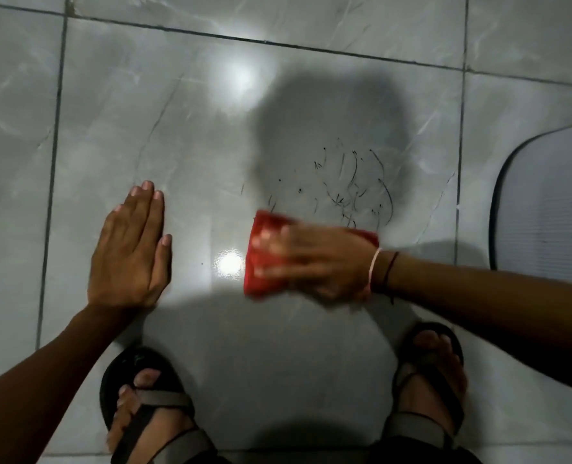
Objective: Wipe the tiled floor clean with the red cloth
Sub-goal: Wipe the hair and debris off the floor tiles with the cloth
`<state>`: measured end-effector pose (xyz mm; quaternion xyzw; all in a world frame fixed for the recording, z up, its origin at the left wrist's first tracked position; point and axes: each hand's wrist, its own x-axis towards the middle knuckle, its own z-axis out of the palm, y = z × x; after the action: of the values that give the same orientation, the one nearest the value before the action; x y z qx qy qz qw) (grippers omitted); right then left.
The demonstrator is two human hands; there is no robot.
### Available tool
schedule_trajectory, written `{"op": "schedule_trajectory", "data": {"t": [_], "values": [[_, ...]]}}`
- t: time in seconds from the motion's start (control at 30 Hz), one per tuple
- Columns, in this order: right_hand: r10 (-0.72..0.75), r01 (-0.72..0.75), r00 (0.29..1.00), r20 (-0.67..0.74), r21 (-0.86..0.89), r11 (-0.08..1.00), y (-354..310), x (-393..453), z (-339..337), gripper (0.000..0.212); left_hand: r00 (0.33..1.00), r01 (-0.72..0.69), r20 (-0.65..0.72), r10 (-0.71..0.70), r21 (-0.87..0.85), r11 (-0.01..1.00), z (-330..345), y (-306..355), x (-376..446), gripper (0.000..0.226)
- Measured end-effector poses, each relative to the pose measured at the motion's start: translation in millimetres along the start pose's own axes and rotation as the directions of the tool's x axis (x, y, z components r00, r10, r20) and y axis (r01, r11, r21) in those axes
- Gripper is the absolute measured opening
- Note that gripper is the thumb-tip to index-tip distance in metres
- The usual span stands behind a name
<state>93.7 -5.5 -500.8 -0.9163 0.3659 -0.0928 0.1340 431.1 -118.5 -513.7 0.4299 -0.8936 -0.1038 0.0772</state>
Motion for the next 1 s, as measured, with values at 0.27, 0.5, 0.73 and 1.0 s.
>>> {"op": "schedule_trajectory", "data": {"t": [0.27,0.5,0.73,1.0], "values": [[0.876,-0.903,0.331,-0.351,0.153,0.403,110.1,52.3,-51.4,0.050,1.000,0.008,-0.001,-0.008,0.017,1.000,-0.9,2.4,0.5,0.065],[-0.060,0.047,0.987,0.147,0.091,0.995,-90.3,18.6,14.4,0.049,1.000,0.015,-0.006,-0.015,0.017,1.000,-1.4,3.2,0.7,0.065],[0.447,-0.459,0.873,-0.195,-0.024,0.888,91.7,63.6,-38.1,0.048,1.000,0.002,-0.015,-0.002,0.008,1.000,0.3,1.5,0.0,0.065],[0.529,-0.535,0.833,-0.160,0.008,0.845,10.8,58.0,-22.2,0.052,1.000,0.003,0.001,-0.003,0.008,1.000,0.0,0.5,0.3,0.064]]}}
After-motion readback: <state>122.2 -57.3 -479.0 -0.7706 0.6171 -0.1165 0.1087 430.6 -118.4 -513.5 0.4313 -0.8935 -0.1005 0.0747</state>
